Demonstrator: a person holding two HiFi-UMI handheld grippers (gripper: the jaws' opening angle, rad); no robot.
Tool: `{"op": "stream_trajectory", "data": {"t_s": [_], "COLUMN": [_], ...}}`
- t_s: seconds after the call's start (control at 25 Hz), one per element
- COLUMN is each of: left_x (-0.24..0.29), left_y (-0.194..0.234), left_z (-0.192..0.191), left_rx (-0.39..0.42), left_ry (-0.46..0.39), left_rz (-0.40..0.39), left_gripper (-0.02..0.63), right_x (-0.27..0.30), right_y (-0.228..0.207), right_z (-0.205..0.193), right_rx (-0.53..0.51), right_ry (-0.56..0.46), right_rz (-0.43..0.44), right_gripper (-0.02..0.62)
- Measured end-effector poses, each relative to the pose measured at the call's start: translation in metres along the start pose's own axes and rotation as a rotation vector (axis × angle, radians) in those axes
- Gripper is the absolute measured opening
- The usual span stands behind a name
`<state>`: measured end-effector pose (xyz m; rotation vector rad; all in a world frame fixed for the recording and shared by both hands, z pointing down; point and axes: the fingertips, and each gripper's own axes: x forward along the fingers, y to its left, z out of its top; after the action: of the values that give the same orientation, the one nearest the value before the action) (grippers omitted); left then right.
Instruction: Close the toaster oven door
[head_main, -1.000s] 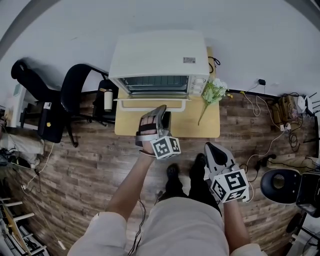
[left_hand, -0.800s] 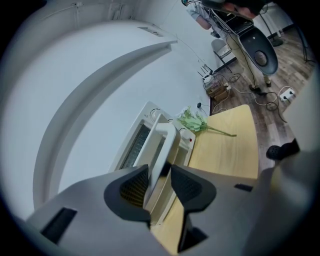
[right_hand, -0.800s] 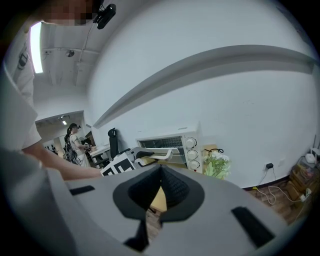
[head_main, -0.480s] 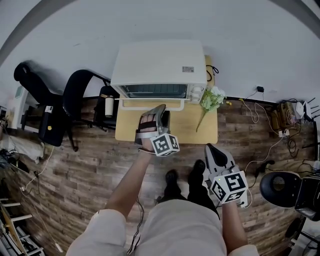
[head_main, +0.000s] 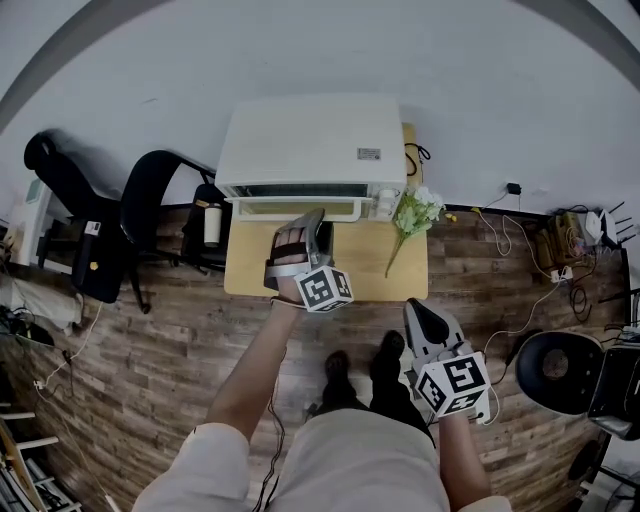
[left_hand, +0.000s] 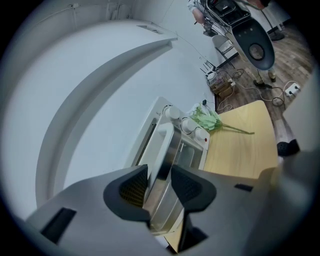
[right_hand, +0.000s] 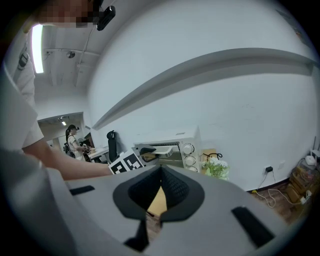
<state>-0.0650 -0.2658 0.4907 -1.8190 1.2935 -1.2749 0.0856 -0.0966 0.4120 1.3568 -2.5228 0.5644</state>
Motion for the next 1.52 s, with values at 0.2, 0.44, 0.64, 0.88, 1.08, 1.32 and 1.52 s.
{"op": "stream_trajectory", "data": {"t_s": [0.2,0.44,0.64,0.88,1.08,1.32,1.52], "left_x": [0.008,0.015,0.020,0.026,0.027,0.029,0.030], "left_y": [0.006,0.010,0.012,0.018,0.017,0.020,0.020], "left_z": [0.002,0.002,0.005,0.006,0.005,0.006,0.004], "left_rx": [0.002,0.001,-0.013,-0.018,-0.038,-0.003,0.030], "left_ry": [0.002,0.007,0.008,0.016,0.018,0.022,0.038], "left_rz": [0.018,0.030,0.046,0.056,0.057,0.064,0.067], "left_gripper": [0.140,0.140,0.140,0.140,0.144,0.149,0.150], "right_x": [0.001,0.000,-0.003,-0.006,-0.008,-0.012,-0.015], "right_y": [-0.004,-0.007,-0.011,-0.012,-0.014,-0.015,-0.015], "right_z": [0.000,0.000,-0.001,0.000,-0.001,0.000,-0.004], "right_rx": [0.009,0.006,0.009,0.011,0.014,0.013,0.020], "right_ry": [0.000,0.000,0.003,-0.001,-0.002,-0.007,-0.003], "right_rz": [-0.003,-0.003,-0.012,-0.014,-0.017,-0.024,-0.032], "right_gripper": [-0.002,-0.002,-0.002,-0.002,-0.002,-0.002,-0.002]}}
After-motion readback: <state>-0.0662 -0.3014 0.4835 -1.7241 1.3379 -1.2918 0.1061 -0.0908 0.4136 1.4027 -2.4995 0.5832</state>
